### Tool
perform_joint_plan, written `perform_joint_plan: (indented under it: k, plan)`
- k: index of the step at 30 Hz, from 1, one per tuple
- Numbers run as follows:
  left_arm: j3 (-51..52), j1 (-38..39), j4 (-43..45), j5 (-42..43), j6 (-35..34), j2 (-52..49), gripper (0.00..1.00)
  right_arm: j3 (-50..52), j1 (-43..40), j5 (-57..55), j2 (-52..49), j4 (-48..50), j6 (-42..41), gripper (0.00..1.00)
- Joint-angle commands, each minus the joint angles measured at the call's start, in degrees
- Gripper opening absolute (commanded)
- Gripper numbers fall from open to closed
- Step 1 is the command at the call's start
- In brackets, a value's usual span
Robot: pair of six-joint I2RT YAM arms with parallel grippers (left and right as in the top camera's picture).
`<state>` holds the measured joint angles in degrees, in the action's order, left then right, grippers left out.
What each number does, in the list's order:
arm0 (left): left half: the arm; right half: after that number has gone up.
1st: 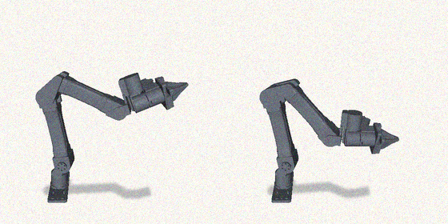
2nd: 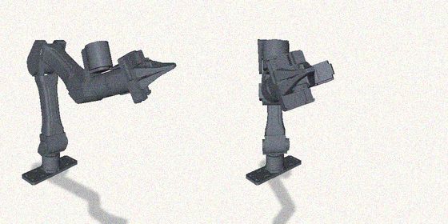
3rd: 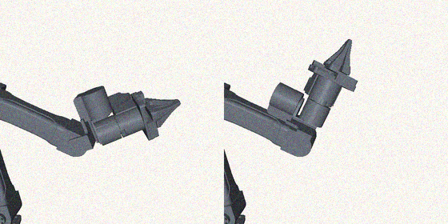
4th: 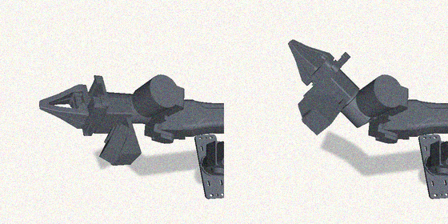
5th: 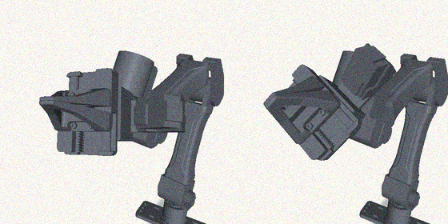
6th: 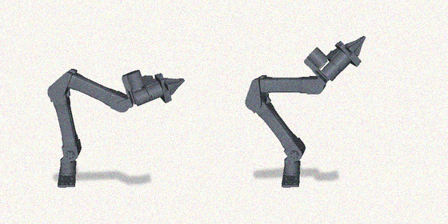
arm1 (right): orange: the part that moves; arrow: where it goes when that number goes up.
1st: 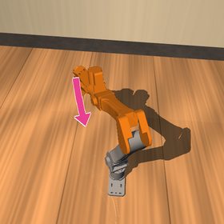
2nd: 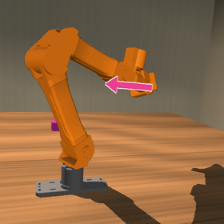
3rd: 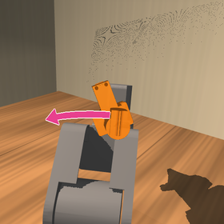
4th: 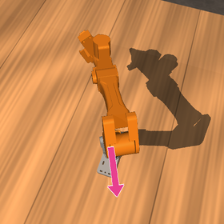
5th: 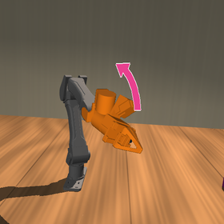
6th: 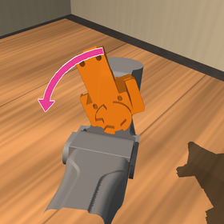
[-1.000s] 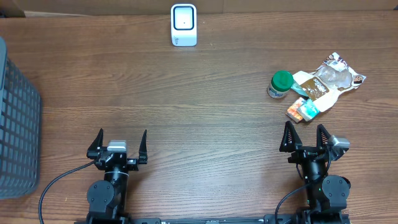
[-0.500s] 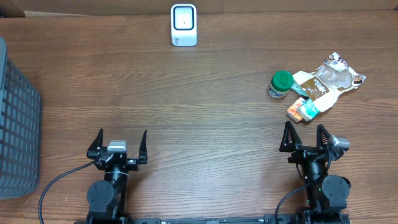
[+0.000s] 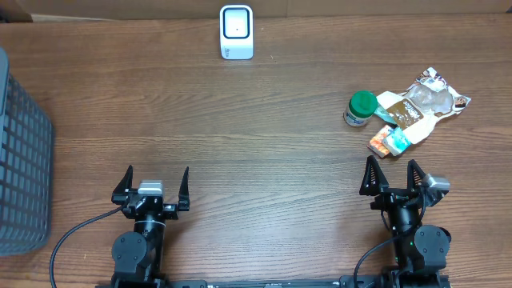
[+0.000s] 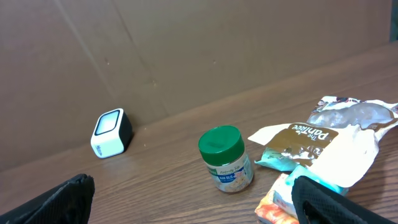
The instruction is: Scan the item barcode
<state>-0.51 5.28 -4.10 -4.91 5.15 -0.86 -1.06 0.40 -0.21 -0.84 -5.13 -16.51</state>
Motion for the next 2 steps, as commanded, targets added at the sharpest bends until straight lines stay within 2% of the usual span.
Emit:
perform_joint_plan:
  k: [1, 2]
  plan:
    - [0.2, 0.3, 0.0, 0.5, 1.5, 0.6, 0.99, 0.6, -0.1, 0.3, 0.7, 0.3, -0.2, 1.00]
    - [0.2, 0.3, 0.0, 0.5, 1.5, 0.6, 1.00, 0.6, -0.1, 0.3, 0.7, 0.3, -0.2, 1.00]
